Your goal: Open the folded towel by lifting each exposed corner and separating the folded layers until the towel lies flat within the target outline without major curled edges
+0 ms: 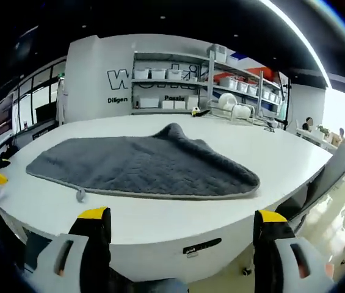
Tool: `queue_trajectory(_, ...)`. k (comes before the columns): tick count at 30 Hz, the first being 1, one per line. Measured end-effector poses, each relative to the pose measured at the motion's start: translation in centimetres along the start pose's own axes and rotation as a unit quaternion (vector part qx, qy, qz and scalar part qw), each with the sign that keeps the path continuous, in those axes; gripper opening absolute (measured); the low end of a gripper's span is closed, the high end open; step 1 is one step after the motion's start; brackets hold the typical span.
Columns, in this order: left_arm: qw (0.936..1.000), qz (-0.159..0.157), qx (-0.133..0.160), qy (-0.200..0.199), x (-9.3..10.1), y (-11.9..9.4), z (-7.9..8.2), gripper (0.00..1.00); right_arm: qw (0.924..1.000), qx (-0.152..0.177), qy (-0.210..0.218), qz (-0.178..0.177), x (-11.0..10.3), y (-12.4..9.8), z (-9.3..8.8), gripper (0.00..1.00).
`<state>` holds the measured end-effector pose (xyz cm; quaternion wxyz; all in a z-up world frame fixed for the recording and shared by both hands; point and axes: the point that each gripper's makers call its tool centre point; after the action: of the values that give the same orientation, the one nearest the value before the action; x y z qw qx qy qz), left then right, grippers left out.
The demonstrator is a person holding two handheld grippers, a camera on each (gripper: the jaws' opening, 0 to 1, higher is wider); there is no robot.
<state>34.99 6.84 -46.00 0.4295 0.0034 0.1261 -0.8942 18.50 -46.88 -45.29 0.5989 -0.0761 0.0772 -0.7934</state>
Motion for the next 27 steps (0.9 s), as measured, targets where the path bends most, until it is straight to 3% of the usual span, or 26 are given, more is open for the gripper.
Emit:
queue_trajectory(6,0.9993,-0.037,0.002,0.011,-1.8,1.9,1.8,0.93,0.9999,-0.006,0.01,0.007,-0.5,-1.2,-0.9,0.99)
queue_trajectory(12,0.9914,-0.099,0.001,0.086,-2.7,5.5,3.9,0.93,0.9997,-0.006,0.014,0.018,-0.9,-1.7,-0.8,0.99)
queue_trajectory(15,0.9822,-0.133,-0.021,0.13,-3.3,7.6,4.3,0.93,0.9997,-0.001,0.012,0.02,-1.0,-2.0,-0.5,0.99)
queue_trajectory(16,0.9814,-0.139,-0.03,0.129,-3.6,8.4,4.3,0.92,0.9997,0.001,0.012,0.021,-0.9,-2.1,-0.4,0.99)
queue_trajectory(18,0.982,-0.122,-0.056,0.132,-5.1,10.2,4.4,0.93,0.9997,0.003,0.012,0.023,-0.9,-2.3,-0.3,0.99)
queue_trajectory(20,0.977,-0.121,-0.069,0.162,-6.3,12.1,4.6,0.93,0.9996,0.006,0.014,0.023,-0.9,-2.5,-0.2,0.99)
queue_trajectory(24,0.9808,-0.124,-0.088,0.122,-7.4,16.0,4.9,0.92,0.9998,0.007,0.005,0.017,-0.6,-2.6,0.2,0.99)
queue_trajectory(27,0.9839,-0.137,-0.085,0.078,-6.9,18.5,5.3,0.9,0.9998,0.013,0.004,0.013,-0.4,-2.8,0.7,0.99)
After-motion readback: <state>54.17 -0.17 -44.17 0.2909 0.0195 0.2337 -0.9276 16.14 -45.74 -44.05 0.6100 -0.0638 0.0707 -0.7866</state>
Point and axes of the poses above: the point that each gripper's makers call its tool centre point, and the gripper's own axes: y roughly forward along the fingers, x roughly to its right, z roughly out of its top, and after that the axes turned 11 degrees about x, right-handed
